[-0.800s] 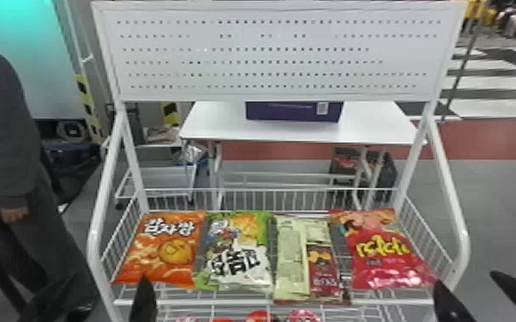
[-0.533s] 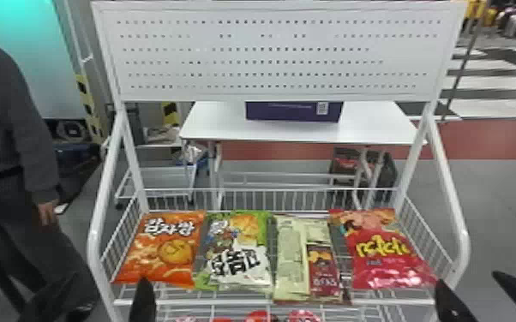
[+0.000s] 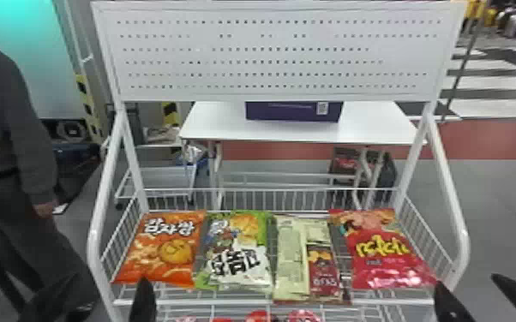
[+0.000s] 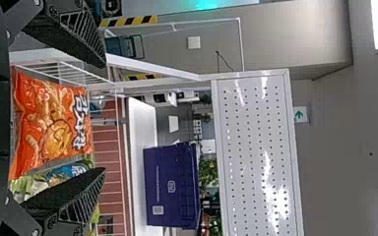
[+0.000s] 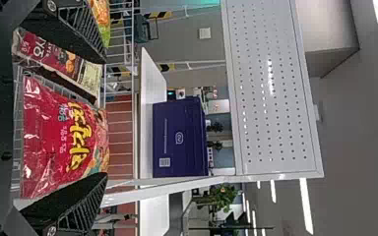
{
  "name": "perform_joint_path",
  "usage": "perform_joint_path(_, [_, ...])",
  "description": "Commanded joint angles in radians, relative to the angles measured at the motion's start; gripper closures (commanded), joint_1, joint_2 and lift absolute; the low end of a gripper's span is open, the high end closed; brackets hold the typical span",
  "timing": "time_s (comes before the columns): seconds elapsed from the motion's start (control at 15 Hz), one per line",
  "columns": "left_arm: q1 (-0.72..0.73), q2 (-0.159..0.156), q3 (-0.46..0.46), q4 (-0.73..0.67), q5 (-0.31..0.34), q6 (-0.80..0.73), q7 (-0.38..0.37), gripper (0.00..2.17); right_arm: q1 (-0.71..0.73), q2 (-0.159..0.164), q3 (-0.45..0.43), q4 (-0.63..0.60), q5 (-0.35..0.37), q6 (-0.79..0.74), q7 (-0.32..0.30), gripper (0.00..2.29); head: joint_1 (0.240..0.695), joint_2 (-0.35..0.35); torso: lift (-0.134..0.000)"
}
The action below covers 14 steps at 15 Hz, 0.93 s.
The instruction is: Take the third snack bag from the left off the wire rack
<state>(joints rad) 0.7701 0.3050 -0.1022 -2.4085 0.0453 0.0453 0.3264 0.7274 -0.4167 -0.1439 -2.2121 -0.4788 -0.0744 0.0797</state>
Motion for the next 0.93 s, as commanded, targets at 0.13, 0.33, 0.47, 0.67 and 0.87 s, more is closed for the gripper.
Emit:
perform_joint_path(0.13, [0.003, -0.006, -0.024, 0.0, -0.015, 0.0, -0.001, 0.14, -0.184, 0.009, 0.139, 0.14, 0.051, 0.071, -0.046, 0.07, 0.499, 0.0, 0.0])
perform_joint_path(0.33, [0.003, -0.004, -0.039, 0.005, -0.024, 0.0, -0.006, 0.14, -0.427, 0.108, 0.28, 0.299, 0.141, 0.215, -0.055, 0.07, 0.499, 0.0, 0.0])
perform_joint_path(0.47, [0.003, -0.004, -0.04, 0.012, -0.025, 0.003, -0.004, 0.14, -0.574, 0.162, 0.333, 0.388, 0.175, 0.353, -0.077, 0.07, 0.499, 0.0, 0.0])
perform_joint_path(0.67, [0.015, -0.001, -0.04, 0.003, -0.027, 0.006, -0.006, 0.14, -0.738, 0.2, 0.403, 0.522, 0.198, 0.448, -0.078, 0.07, 0.499, 0.0, 0.0])
perform_joint_path(0.87, [0.017, 0.0, -0.04, 0.002, -0.027, 0.006, -0.007, 0.14, -0.819, 0.21, 0.442, 0.594, 0.197, 0.534, -0.078, 0.09, 0.499, 0.0, 0.0])
